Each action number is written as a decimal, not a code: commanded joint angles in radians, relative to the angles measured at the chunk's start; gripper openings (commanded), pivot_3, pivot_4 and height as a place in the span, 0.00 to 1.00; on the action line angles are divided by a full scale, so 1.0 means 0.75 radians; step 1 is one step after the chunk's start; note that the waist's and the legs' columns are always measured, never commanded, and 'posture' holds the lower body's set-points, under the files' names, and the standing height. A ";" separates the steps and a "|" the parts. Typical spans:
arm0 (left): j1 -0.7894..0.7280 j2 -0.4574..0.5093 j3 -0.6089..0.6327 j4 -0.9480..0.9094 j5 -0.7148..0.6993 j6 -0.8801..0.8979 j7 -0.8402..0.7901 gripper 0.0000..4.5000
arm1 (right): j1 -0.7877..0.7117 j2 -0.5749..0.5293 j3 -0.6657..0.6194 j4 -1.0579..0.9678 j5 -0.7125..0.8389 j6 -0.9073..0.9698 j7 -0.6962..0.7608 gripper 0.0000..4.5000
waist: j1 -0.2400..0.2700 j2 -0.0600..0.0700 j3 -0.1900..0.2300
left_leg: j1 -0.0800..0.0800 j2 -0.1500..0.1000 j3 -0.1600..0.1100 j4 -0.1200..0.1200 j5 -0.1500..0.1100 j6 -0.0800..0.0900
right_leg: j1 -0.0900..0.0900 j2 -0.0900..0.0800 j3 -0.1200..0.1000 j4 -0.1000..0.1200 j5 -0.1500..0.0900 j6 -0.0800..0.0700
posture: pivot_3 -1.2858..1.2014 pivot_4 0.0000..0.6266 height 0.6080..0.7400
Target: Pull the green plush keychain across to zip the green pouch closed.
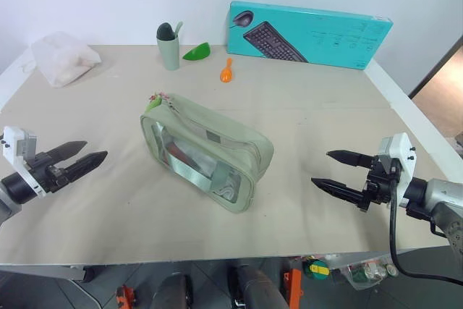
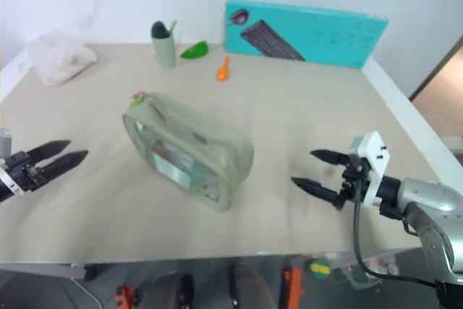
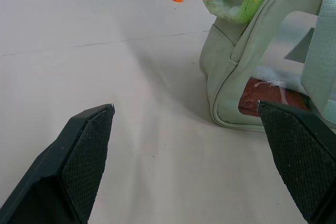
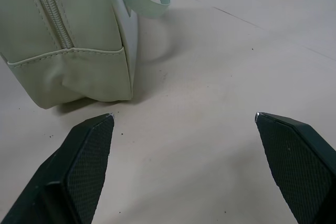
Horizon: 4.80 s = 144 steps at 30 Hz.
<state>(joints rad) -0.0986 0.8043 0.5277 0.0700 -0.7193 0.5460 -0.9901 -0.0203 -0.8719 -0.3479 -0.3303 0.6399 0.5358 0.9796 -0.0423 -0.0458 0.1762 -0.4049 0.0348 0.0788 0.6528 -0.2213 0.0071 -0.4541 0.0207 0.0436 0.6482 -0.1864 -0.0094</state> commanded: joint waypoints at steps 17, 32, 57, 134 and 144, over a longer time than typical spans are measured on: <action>-0.354 0.245 -0.134 -0.540 -0.435 0.201 -0.437 1.00 | -0.706 -0.147 0.334 -0.386 0.144 0.165 0.001 0.99 | -0.005 -0.001 0.001 | -0.001 0.000 -0.002 -0.002 -0.001 0.000 | -0.001 0.003 0.001 0.001 0.001 0.001 | 0.52 0.24 1.00; -0.104 0.191 -0.143 -0.577 -0.397 0.169 -0.447 1.00 | -0.699 -0.139 0.528 -0.484 0.044 0.204 0.029 0.99 | -0.003 0.000 0.001 | -0.002 0.000 -0.001 0.001 -0.001 0.000 | -0.002 0.001 0.000 0.001 0.000 0.000 | 0.52 0.24 1.00; -0.180 0.059 -0.075 -0.526 -0.535 0.163 -0.273 1.00 | -0.718 0.065 0.760 -0.280 -0.328 0.030 0.008 0.00 | -0.003 -0.001 0.001 | -0.002 0.002 0.000 0.002 0.000 0.000 | -0.002 0.002 0.000 0.001 0.000 -0.001 | 0.52 0.24 1.00; -0.207 0.069 0.039 -0.342 -0.675 0.282 -0.108 1.00 | -0.632 0.066 0.437 0.148 -0.247 -0.310 0.301 0.01 | -0.008 -0.001 0.001 | 0.003 0.005 -0.002 0.001 0.002 -0.004 | -0.003 0.012 0.004 0.011 0.000 -0.004 | 0.52 0.24 1.00; -0.139 0.050 0.042 -0.170 -0.496 0.225 -0.102 1.00 | -0.616 0.084 0.459 0.127 -0.245 -0.313 0.291 0.01 | -0.005 -0.001 0.001 | 0.003 0.007 0.000 0.003 0.002 -0.004 | -0.003 0.011 0.003 0.011 -0.002 -0.007 | 0.52 0.24 1.00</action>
<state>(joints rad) -0.1943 0.8490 0.5564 -0.0709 -1.1135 0.7383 -1.0738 -0.4788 -0.8135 -0.0040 -0.2032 0.4522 0.3026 1.2000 -0.0458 -0.0465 0.1767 -0.4021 0.0397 0.0794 0.6551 -0.2197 0.0040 -0.4564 0.0288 0.0461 0.6565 -0.1879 -0.0146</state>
